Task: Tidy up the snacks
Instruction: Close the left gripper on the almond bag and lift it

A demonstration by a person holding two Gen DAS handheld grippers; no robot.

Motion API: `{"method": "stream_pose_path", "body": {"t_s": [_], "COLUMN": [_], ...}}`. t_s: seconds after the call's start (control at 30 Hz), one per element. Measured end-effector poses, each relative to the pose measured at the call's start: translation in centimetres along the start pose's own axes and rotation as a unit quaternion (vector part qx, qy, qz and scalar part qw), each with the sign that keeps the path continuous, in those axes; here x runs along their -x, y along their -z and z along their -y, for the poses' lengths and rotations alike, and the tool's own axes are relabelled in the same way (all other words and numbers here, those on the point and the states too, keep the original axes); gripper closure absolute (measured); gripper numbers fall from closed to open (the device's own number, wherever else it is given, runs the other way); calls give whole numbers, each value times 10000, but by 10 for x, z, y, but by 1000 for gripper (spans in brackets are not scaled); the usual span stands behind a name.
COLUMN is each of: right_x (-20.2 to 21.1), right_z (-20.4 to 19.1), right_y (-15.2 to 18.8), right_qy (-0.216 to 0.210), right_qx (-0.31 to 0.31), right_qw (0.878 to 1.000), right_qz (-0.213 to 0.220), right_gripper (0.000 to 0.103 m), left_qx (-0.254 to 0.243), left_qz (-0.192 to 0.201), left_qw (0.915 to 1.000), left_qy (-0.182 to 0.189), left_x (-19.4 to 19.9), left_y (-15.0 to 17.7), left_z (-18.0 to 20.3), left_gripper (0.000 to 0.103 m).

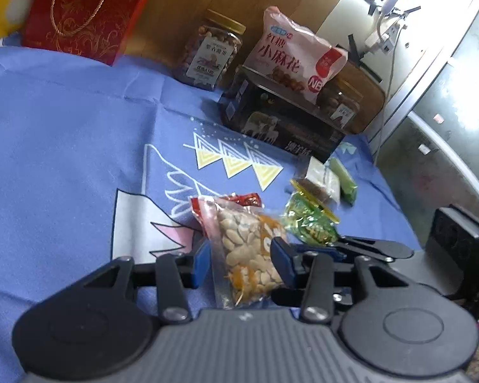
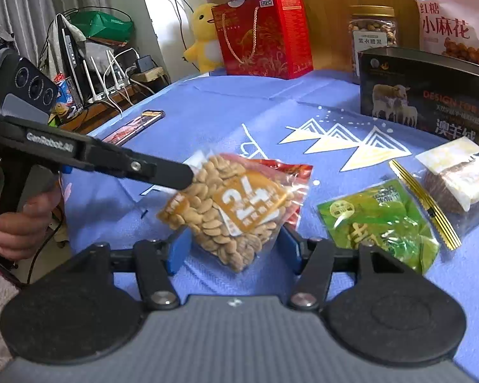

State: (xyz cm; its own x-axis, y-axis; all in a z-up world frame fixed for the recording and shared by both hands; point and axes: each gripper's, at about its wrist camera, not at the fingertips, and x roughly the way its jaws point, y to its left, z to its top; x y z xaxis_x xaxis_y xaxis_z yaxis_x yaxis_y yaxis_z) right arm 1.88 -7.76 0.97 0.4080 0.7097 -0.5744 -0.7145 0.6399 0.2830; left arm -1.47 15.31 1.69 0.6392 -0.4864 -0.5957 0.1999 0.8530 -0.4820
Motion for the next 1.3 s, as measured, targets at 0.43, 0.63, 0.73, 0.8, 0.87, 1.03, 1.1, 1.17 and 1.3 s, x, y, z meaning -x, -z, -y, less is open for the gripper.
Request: {"method": "stream_pose_path", "body": {"t_s": [0.43,0.63,0.73,0.8,0.87,1.03,1.1,1.17,1.3], "right_x": [13,24,25,27,29,29,28,28,25], "right_z": [10,33,43,48,53,54,53,52,47], "right_y": [1,0,3,3,6,8,8,8,7], "right_qy": [689,1127,1244,1145,1053,956,908,929,966], "right_qx": [-136,-567,-700,-811,-901,-900,-861,-793,-579], "right_qw": [9958,9882,9862,9862,9860,9862,9869,9873,9887], "right_qz": [586,874,845,883,926,1005,1016,1021,986], "right_gripper": [56,56,54,54,54,50,46,45,38], "left_qx": [-167,-597,-593,-513,-477,-420,-414,-427,-423], "left_qz": [188,119,-131,-225,-211,-218,-228,-241,-272], "left_qw": [9997,9981,9981,9983,9985,9986,9985,9982,9979], "left_qy": [43,-15,-120,-173,-178,-237,-279,-334,-409], "left_x": [-31,-67,-88,-98,-99,-101,-101,-102,-103], "left_y": [-24,-43,-45,-45,-46,-48,-48,-49,-50], "left_z": [16,37,39,38,38,37,38,40,43], "left_gripper": [61,61,61,59,58,57,57,57,56]}}
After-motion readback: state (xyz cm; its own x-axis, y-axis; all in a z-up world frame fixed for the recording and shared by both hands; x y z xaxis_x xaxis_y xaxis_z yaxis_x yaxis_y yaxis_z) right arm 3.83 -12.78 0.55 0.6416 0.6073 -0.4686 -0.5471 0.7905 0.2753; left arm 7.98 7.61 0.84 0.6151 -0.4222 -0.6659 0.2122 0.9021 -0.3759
